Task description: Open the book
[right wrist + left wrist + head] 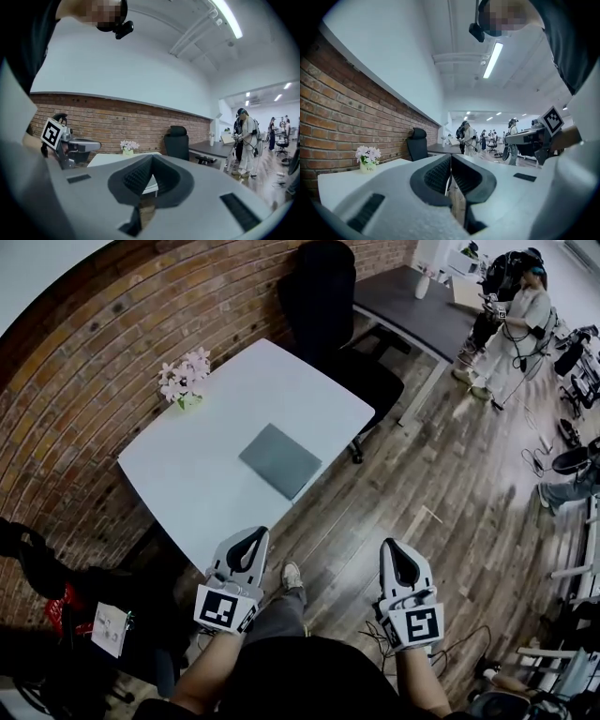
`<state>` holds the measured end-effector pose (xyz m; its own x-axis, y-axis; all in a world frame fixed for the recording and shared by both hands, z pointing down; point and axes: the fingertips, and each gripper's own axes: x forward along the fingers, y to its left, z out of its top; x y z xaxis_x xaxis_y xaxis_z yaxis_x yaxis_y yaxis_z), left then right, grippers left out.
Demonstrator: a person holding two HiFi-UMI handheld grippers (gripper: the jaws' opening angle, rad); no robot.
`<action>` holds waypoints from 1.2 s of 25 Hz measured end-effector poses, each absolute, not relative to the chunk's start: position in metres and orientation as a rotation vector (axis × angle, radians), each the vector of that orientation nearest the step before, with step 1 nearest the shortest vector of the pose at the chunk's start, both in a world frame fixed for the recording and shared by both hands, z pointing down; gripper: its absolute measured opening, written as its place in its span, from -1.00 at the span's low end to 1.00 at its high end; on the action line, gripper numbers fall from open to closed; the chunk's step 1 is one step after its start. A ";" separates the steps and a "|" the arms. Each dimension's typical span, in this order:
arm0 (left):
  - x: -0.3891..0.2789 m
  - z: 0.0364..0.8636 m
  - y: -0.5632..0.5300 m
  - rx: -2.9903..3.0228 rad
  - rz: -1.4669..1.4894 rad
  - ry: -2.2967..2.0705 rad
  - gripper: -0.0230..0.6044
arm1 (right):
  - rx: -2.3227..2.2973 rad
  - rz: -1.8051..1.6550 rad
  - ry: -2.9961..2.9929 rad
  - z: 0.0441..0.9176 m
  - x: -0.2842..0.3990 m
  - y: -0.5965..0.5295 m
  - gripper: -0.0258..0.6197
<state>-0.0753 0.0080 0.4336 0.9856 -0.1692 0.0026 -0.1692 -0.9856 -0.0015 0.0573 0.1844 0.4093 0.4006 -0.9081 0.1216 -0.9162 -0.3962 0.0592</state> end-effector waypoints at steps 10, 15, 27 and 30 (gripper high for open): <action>-0.010 0.433 -0.076 -3.161 -0.017 0.294 -0.85 | 2.470 0.078 -1.719 0.386 0.122 0.081 -0.88; 0.001 0.444 -0.091 -3.181 -0.061 0.309 -0.84 | 2.440 0.129 -1.734 0.392 0.134 0.057 -0.88; 0.018 0.448 -0.100 -3.088 -0.131 0.525 -0.84 | 2.315 0.061 -1.961 0.377 0.165 0.011 -0.88; 0.028 0.450 -0.099 -3.066 -0.157 0.605 -0.84 | 2.258 0.051 -2.033 0.377 0.179 0.003 -0.88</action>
